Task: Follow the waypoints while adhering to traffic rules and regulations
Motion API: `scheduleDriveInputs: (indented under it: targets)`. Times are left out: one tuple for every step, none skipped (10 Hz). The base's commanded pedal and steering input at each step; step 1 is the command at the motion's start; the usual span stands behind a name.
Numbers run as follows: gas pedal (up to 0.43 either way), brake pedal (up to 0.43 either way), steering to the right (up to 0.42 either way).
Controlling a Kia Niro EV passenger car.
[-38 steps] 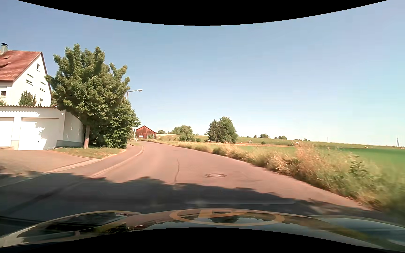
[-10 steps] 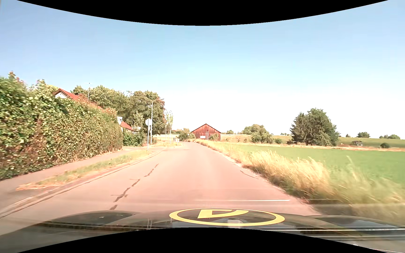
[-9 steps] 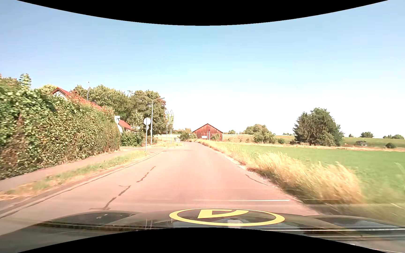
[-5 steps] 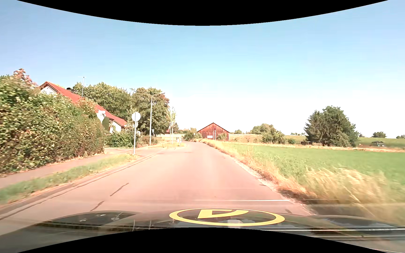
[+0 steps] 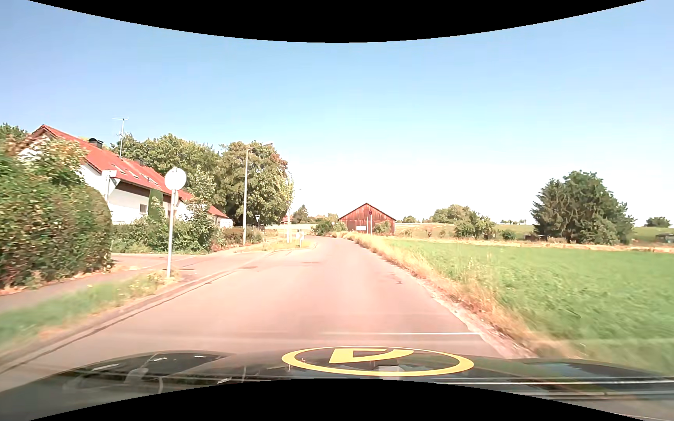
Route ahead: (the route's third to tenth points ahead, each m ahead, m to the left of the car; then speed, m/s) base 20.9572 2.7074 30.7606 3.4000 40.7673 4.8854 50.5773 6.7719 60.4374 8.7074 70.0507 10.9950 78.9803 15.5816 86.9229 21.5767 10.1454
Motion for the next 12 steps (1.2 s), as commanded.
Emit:
scheduleDriveInputs:
  targets:
    - [0.22, 0.0, -0.029]
    - [0.22, 0.0, -0.027]
    - [0.22, 0.0, -0.024]
    - [0.22, 0.0, -0.02]
    - [0.22, 0.0, -0.016]
    - [0.22, 0.0, -0.012]
    - [0.22, 0.0, -0.011]
    - [0.22, 0.0, -0.01]
    - [0.22, 0.0, -0.01]
    - [0.209, 0.0, -0.007]
    - [0.209, 0.0, -0.005]
    - [0.209, 0.0, -0.005]
